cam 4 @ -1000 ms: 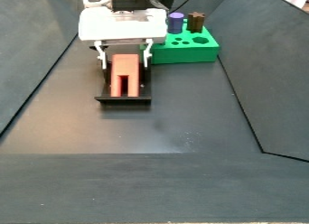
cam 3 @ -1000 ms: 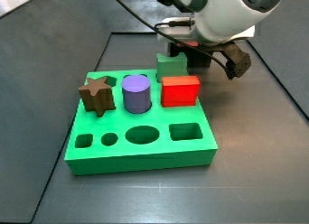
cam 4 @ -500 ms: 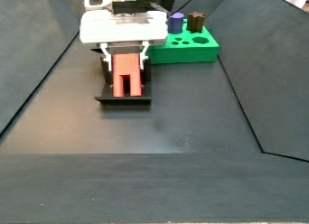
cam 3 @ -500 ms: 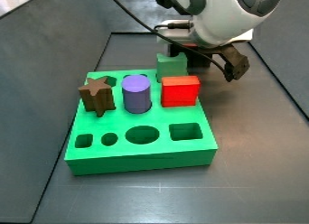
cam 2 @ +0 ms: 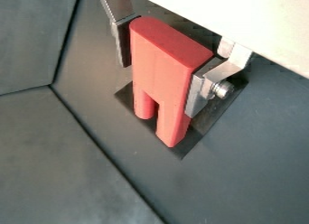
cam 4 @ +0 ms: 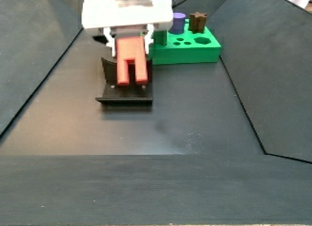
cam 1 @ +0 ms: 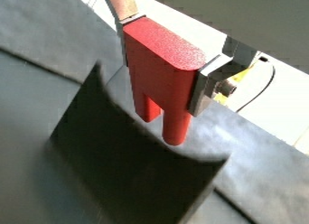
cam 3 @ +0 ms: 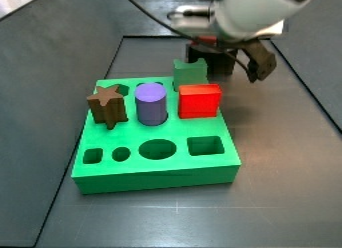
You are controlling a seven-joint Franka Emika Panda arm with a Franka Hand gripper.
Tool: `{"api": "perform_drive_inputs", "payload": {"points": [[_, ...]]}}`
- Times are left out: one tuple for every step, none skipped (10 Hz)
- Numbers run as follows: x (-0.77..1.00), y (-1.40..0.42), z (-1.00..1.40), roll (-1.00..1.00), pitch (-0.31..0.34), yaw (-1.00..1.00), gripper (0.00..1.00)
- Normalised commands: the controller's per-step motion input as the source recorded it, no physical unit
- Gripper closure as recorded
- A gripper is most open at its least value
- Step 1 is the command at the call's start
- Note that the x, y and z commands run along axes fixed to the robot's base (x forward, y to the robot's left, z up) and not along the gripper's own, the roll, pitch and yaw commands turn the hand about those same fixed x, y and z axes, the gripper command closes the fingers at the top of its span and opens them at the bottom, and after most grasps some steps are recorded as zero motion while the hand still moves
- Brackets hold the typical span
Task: Pick up the square-circle object. Move up. Rotate the square-circle object. Place the square-circle object on the fixture. Regrasp the square-circle object. Move to above the board. Insert the square-circle object.
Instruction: Move to above the board.
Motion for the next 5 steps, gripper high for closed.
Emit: {"api": "perform_drive_inputs", "payload": {"points": [[-0.15,-0.09,1.00,-0.03,0.097,0.11,1.00],[-0.14,-0.08,1.00,-0.04,0.069,0.12,1.00],[-0.14,-0.08,1.00,-0.04,0.031,0.12,1.00],[-0.14,-0.07,1.00,-0.04,0.004,0.11,1.00],[-0.13,-0.07,1.00,-0.04,-0.025,0.09,1.00]]}}
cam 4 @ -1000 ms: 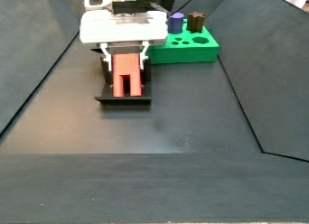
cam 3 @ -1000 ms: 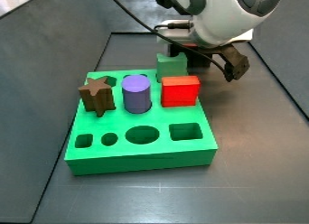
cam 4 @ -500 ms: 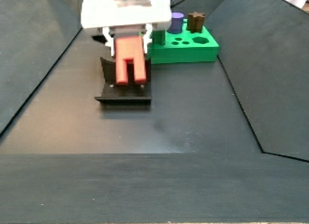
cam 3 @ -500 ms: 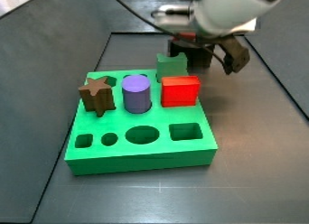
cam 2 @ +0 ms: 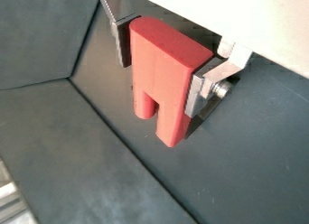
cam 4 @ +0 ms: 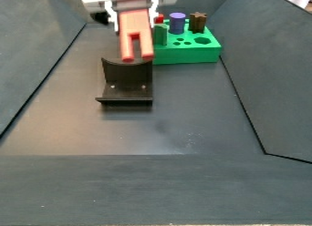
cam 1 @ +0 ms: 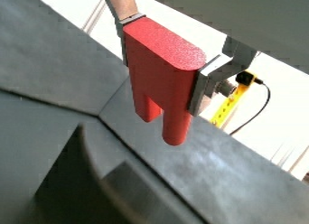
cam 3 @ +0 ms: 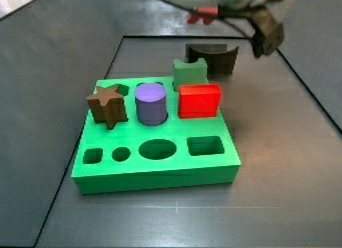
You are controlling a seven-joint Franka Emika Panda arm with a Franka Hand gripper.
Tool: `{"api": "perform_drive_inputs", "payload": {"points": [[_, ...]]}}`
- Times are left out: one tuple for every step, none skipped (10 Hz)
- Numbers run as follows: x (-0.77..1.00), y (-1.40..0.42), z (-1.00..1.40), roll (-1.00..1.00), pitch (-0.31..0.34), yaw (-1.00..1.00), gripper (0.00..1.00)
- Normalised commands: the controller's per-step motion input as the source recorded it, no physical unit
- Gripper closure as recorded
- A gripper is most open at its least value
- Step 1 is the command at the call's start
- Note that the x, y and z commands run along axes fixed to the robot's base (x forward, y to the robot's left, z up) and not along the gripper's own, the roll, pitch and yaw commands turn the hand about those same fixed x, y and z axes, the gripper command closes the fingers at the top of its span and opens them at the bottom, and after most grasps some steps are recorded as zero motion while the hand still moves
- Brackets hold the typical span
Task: Pick up the square-circle object. Move up. Rotate the square-circle object. Place the square-circle object on the fixture. Regrasp the square-circle object. Move to above the board. Insert the square-circle object.
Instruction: Move to above the board.
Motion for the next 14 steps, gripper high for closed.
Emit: {"api": "perform_drive_inputs", "payload": {"points": [[-0.13,-0.07,1.00,-0.04,-0.035,0.08,1.00],[-0.13,-0.06,1.00,-0.04,-0.048,0.05,1.00],[-0.13,-0.06,1.00,-0.04,-0.052,0.03,1.00],[-0.12,-0.05,1.00,-0.04,-0.047,0.00,1.00],[-0.12,-0.05,1.00,-0.04,-0.038,-0.02,1.00],[-0.12,-0.05,1.00,-0.04,-0.020,-0.03,1.00],[-0.12,-0.04,1.00,-0.04,-0.007,-0.04,1.00],[-0.11,-0.04,1.00,-0.04,0.017,-0.04,1.00],[-0.11,-0.04,1.00,-0.04,0.040,-0.04,1.00],[-0.10,-0.03,1.00,-0.05,0.060,-0.03,1.00],[-0.09,-0.03,0.96,-0.05,0.074,-0.01,1.00],[-0.07,-0.02,0.78,-0.05,0.085,0.00,1.00],[-0.06,-0.02,0.67,-0.05,0.089,0.01,1.00],[-0.03,-0.02,0.43,-0.05,0.103,0.03,1.00]]}}
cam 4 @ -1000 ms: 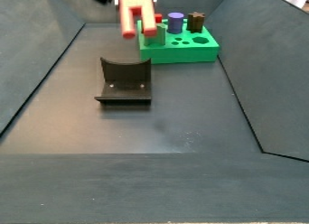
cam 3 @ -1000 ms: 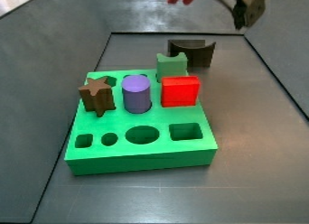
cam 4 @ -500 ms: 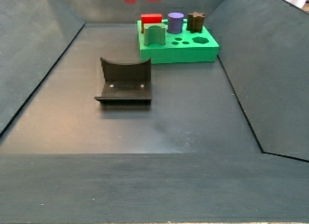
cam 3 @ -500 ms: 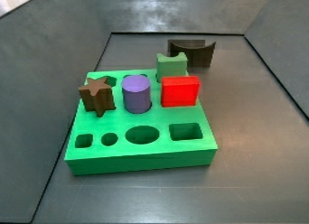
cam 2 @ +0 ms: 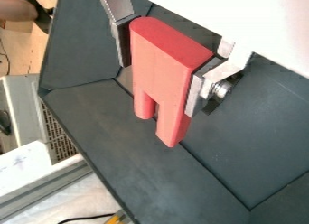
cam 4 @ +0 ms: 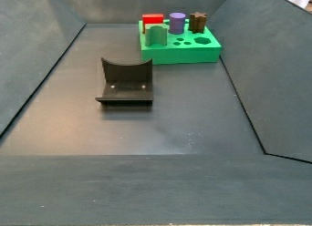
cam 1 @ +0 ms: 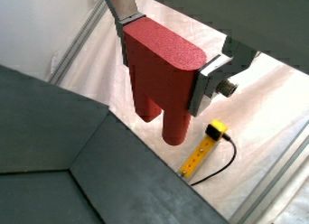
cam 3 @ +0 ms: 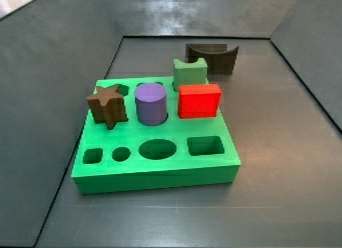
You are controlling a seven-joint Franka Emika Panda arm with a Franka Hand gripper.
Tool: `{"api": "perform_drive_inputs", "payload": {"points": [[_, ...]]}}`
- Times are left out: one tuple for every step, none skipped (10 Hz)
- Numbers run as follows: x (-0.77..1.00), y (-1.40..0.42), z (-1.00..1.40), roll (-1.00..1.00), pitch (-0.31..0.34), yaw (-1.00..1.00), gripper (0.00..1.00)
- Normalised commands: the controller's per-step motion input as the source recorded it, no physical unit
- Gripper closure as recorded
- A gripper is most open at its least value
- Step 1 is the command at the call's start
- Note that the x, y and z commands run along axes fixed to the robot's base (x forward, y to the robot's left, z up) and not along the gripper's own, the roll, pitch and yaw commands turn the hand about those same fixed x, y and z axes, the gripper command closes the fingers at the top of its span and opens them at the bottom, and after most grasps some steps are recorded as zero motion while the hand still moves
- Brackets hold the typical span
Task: Pick up the square-circle object. Move up. Rotate the square-circle object. Place the square-circle object on the fixture. Regrasp the square-circle object. Move to above the board. Insert the square-circle object.
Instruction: Move to above the board.
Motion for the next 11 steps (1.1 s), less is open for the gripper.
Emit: {"api": "perform_drive_inputs", "payload": {"points": [[0.00,-0.02,0.20,-0.05,0.127,0.05,1.00],[-0.32,-1.00,-0.05,-1.00,-0.032,-0.07,1.00],[-0.32,-1.00,-0.05,-1.00,-0.039,-0.07,1.00],[-0.33,-1.00,-0.04,-1.00,-0.046,-0.06,1.00],[-0.35,-1.00,-0.06,-1.00,-0.045,-0.07,1.00],[-0.36,-1.00,-0.04,-1.00,-0.047,-0.08,1.00],[-0.38,-1.00,-0.05,-1.00,-0.047,-0.08,1.00],[-0.39,-1.00,-0.05,-1.00,-0.047,-0.08,1.00],[-0.39,-0.89,-0.03,-1.00,-0.047,-0.09,1.00],[-0.27,-0.52,-0.02,-1.00,-0.048,-0.09,1.00],[-0.19,-0.28,-0.01,-1.00,-0.049,-0.08,1.00]]}}
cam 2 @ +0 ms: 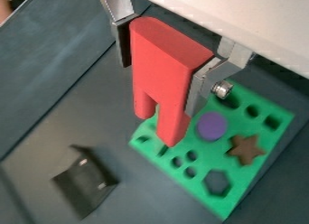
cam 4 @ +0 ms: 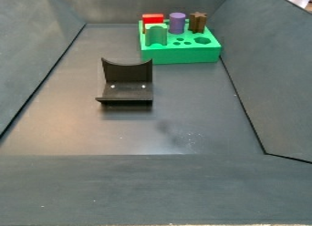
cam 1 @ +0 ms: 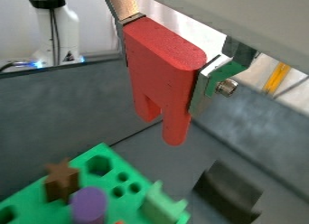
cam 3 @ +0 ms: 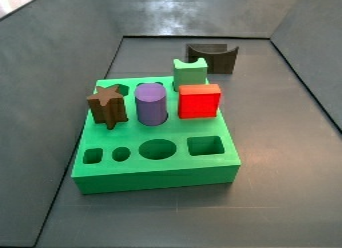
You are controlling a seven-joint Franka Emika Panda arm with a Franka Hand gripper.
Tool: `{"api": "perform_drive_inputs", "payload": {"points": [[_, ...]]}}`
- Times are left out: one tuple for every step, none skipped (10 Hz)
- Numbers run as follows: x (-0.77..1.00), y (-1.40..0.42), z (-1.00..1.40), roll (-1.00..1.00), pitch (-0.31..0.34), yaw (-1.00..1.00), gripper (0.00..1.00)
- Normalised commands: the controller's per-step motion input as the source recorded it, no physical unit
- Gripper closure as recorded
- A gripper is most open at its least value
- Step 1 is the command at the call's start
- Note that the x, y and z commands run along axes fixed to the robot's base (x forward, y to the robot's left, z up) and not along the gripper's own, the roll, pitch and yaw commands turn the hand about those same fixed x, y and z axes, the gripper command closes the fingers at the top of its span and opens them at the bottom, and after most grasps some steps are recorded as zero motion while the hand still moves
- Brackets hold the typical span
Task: Pick up the square-circle object. Move up. Rotate the square-circle object. Place the square-circle object on the fixture. Regrasp the square-circle object. Move to above the board. Insert the square-circle object.
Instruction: Move to above the board, then insert the square-circle object.
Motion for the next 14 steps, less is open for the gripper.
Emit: {"api": "perform_drive_inputs", "payload": {"points": [[-0.13,-0.10,-0.01,-1.00,-0.056,-0.08,1.00],[-0.11,-0.05,0.00,-1.00,-0.072,-0.08,1.00],[-0.10,-0.02,0.00,-0.98,-0.084,-0.08,1.00],[-0.09,0.01,0.00,-0.67,-0.078,-0.04,1.00],[-0.07,0.01,0.00,-0.41,-0.062,-0.02,1.00],[-0.05,0.01,0.00,-0.26,-0.049,-0.01,1.00],[0.00,0.00,0.00,0.00,0.000,0.00,1.00],[-0.02,0.00,0.00,0.00,0.000,0.00,1.00],[-0.40,-0.37,-0.27,0.00,-0.114,0.36,1.00],[-0.16,-0.65,-0.45,0.05,0.000,0.49,1.00],[-0.11,-0.63,-0.60,0.07,0.000,0.52,1.00],[-0.09,-0.64,-0.66,0.09,0.000,0.51,1.00],[-0.18,-0.49,-0.72,0.03,-0.033,0.50,1.00],[-0.27,-0.46,-0.65,0.00,-0.099,0.44,1.00]]}}
